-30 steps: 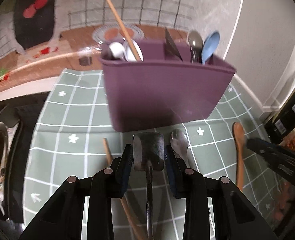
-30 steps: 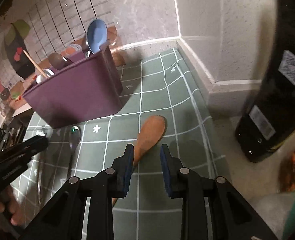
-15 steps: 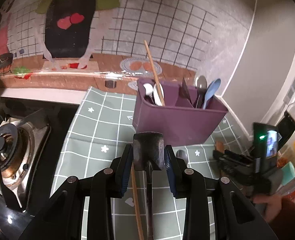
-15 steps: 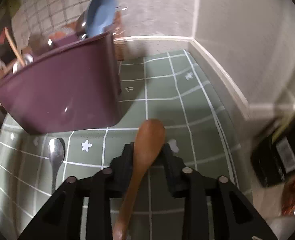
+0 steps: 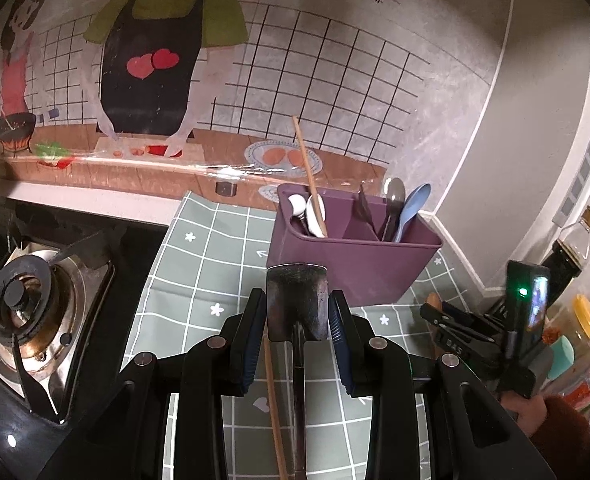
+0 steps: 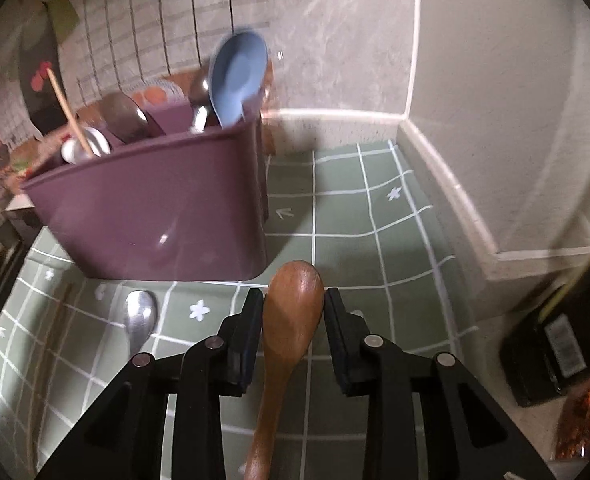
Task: Organize utensils
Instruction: 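Lift the wooden spoon and spatula over the purple holder and release both inside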
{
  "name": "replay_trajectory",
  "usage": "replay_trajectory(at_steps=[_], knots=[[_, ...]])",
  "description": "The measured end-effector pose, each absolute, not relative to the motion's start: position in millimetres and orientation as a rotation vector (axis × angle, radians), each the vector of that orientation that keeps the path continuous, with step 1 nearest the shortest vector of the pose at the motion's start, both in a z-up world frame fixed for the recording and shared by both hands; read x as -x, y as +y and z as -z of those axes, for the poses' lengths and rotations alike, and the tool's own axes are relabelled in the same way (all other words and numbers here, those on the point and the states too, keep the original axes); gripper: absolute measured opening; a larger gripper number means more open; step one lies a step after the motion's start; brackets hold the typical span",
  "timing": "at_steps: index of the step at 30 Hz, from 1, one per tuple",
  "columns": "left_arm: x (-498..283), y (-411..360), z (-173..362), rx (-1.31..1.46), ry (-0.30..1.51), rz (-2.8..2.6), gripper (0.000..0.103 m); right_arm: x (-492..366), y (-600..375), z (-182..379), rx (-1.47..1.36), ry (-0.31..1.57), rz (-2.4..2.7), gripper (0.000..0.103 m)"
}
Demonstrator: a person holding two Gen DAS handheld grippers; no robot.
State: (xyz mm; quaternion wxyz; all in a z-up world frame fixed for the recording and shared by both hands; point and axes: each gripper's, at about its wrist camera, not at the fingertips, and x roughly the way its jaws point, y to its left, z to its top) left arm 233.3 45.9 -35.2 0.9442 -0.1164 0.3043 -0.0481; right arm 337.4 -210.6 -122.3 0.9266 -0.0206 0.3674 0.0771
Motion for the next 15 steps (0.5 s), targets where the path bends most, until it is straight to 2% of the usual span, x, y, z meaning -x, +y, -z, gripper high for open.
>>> replay_trajectory(at_steps=[10,15], knots=[[-222.2,36.3,19.4,0.231,0.575,0.115,0.033,-279.0,-211.0,70.0,0.017,0.6,-0.198,0.028],[-221.9,27.9,-21.7,0.214,0.493,0.154,0.033,-256.0,-206.8,10.5,-0.013,0.458,-0.24,0.028]])
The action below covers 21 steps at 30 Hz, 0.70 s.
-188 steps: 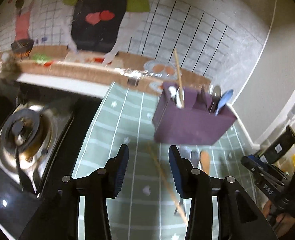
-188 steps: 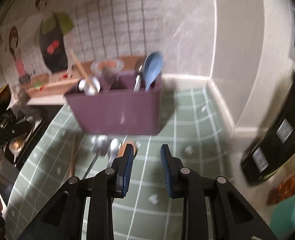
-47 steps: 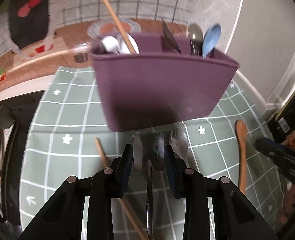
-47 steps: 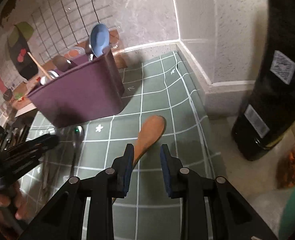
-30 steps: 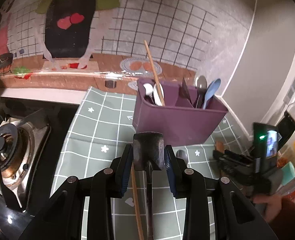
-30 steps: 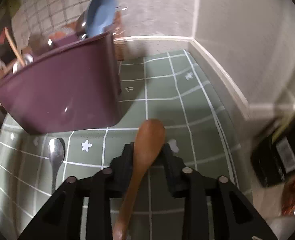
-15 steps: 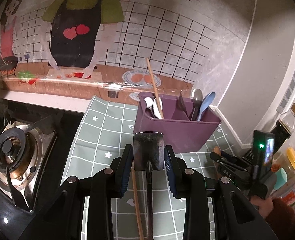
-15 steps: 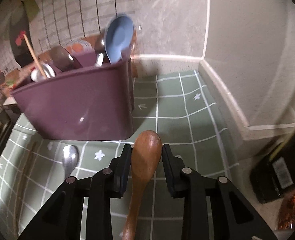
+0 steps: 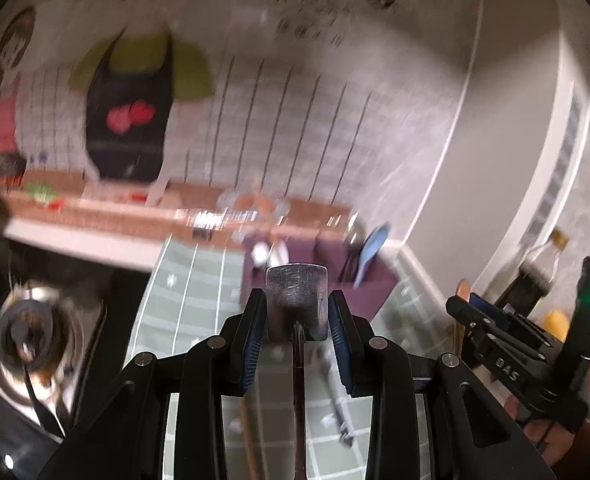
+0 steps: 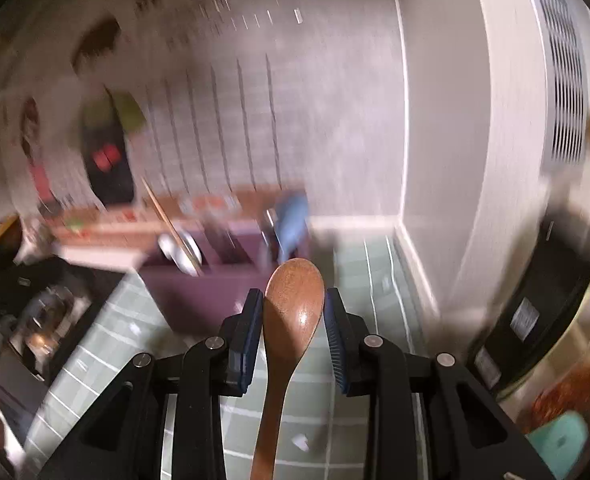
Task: Organize utensils
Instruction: 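Lift the wooden spoon and spatula over the purple holder and release both inside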
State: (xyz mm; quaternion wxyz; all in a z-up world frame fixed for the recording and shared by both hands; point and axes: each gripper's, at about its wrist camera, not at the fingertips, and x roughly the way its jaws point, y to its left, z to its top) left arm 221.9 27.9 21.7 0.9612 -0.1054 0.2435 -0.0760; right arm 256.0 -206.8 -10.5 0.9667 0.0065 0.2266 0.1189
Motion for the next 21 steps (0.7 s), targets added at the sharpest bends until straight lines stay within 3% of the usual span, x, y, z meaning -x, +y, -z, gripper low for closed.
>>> replay_trajectory(at_steps=[9,15,21], knots=[[-246.4,14.3,-107.6,0.211,0.251,0.176,0.033,-256.7,-192.0,-102.2,0.044,0.191,-0.257,0.028],[-283.9,17.9,-108.8,0.265,0.142,0.134,0.033,-284.7,-190.1,-119.6,0.053,0.096,-0.238,0.028],[-321.8,22.8,-83.2,0.302,0.113,0.059,0.033,-326.6,-185.9,-97.9,0.031,0.1,-0.241,0.028]])
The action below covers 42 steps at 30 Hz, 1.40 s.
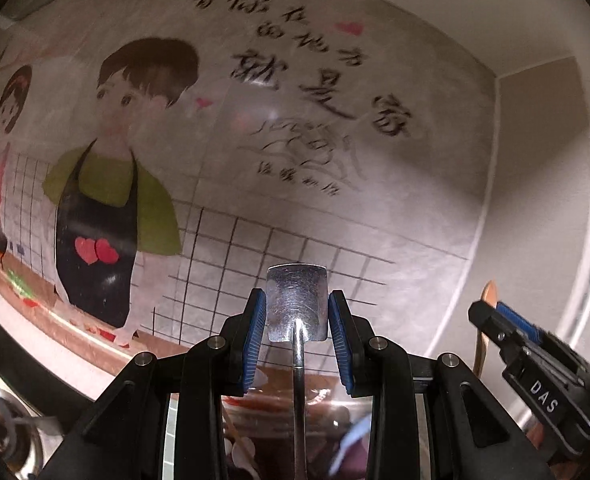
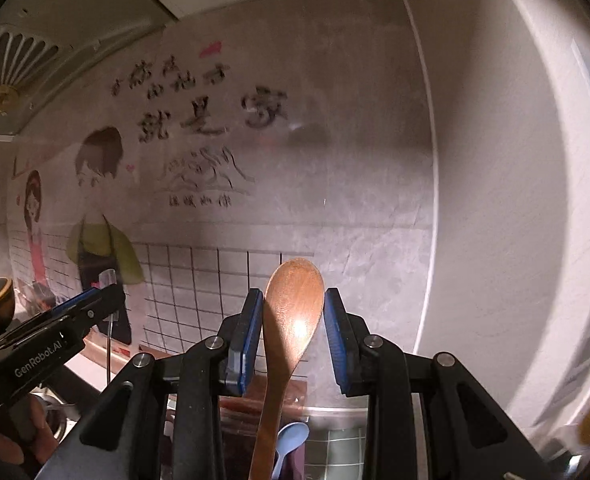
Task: Organize utensils
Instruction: 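Lift the wooden spoon and spatula over the purple holder and release both inside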
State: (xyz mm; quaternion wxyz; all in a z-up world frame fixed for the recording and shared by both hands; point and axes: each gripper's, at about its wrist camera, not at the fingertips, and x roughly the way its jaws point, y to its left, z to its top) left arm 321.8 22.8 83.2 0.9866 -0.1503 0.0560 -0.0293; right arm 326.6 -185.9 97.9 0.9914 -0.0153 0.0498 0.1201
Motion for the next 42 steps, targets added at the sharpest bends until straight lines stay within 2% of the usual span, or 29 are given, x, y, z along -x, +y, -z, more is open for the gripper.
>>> replay_trajectory(at_steps=[9,19,28,42], knots=[[-366.5,14.6,-27.8,0.283,0.175,0.001,0.033,-386.1,-166.8,-37.3,0.006,0.211,-0.29,0.028],[-390.3,5.9,1.3,0.25,0.204,0.015,0.033,-407.6,-161.0,-6.3,0.024,0.242,-0.275,0.028],[-374.8,6.4,20.9,0.245,0.357,0.081,0.034,-395.2,-169.7,8.7,0.028,0.311,-0.309,0.031],[-298.5,42.8,-1.0,0.234,0.519,0.078,0.035,-321.2,-195.4,12.7,0.023,0.431,-0.321,0.034]])
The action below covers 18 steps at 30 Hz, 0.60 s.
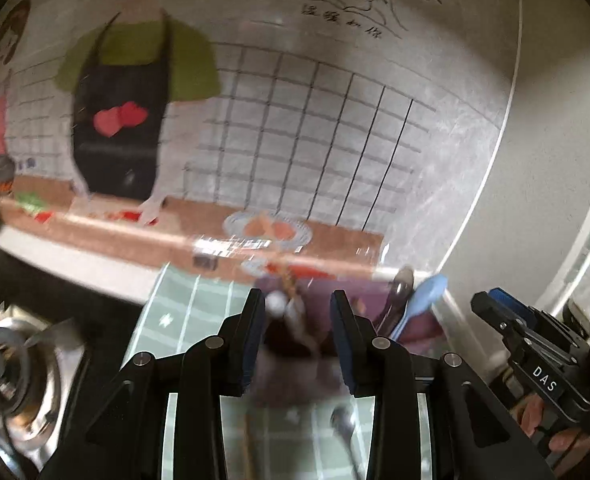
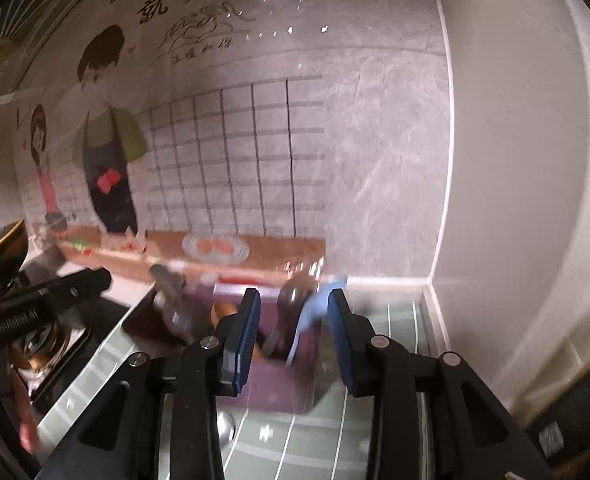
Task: Organize utensils
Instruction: 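Lift the wooden spoon and spatula over the purple holder and release both inside, then grasp a metal spoon with the right gripper while the left reaches for a chopstick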
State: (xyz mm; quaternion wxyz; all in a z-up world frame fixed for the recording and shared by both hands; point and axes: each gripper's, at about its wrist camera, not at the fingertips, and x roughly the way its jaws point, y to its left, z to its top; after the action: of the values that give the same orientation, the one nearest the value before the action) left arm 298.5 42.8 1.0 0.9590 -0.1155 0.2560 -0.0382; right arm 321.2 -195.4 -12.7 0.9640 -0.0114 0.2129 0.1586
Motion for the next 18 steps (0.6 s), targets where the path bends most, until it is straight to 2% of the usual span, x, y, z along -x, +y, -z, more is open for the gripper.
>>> replay_trajectory(at_steps=[12,18], knots=[[-212.2,90.3,57.3,0.322,0.743,-0.017,0.035,-283.9,-153.1,98.7,0.097,0.736,-0.427,0.036],[-188.6,93.8,76.7,0.346,0.798,-0.024,0.035,-295.2,-132.5,124.9,0.135,0.804,-0.441,0.036]])
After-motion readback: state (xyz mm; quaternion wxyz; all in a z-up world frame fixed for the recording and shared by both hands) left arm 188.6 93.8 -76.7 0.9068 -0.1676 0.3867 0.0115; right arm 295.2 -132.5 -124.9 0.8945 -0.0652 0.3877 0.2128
